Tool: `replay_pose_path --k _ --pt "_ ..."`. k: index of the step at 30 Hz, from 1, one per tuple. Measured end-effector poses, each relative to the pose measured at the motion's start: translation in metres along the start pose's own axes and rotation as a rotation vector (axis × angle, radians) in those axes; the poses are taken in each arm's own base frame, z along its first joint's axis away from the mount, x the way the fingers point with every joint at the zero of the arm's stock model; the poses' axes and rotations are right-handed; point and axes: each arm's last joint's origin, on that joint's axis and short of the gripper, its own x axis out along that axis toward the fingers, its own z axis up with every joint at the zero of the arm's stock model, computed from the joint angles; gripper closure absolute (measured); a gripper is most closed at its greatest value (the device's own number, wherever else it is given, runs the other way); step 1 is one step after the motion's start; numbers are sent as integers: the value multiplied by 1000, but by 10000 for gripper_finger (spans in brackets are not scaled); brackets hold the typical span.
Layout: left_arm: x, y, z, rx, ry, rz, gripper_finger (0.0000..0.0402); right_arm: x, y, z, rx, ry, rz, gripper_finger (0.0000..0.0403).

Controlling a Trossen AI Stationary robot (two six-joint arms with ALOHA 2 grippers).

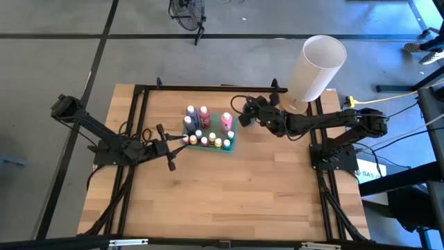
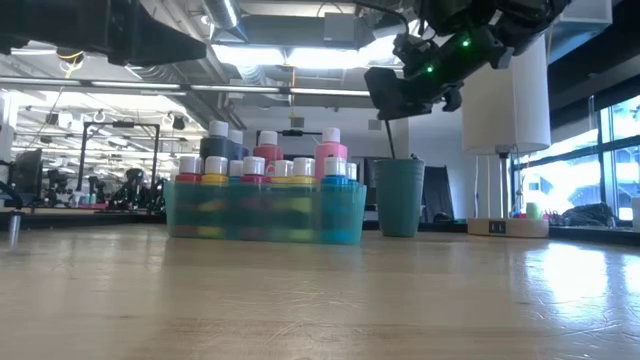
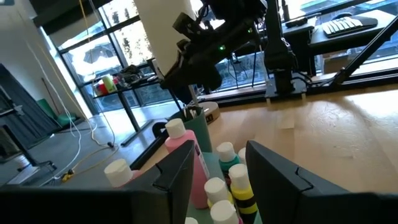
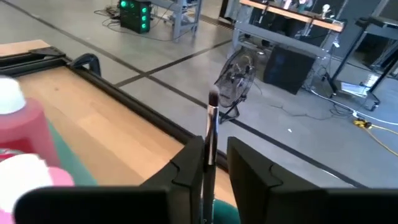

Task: Pick & Place Paint Supplies
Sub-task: Put the black paint brush into the dark green cup, then return to Home Position

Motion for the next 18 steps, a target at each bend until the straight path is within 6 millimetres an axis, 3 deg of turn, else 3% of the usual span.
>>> replay_pose_path --k 7,14,18 --pt "0 0 0 3 1 -4 261 0 1 -2 -12 22 53 282" --pt "0 -1 -3 33 25 -10 261 0 -1 -3 -5 19 -12 224" --pt "0 0 -1 40 25 20 261 -4 4 9 -46 -8 -22 194"
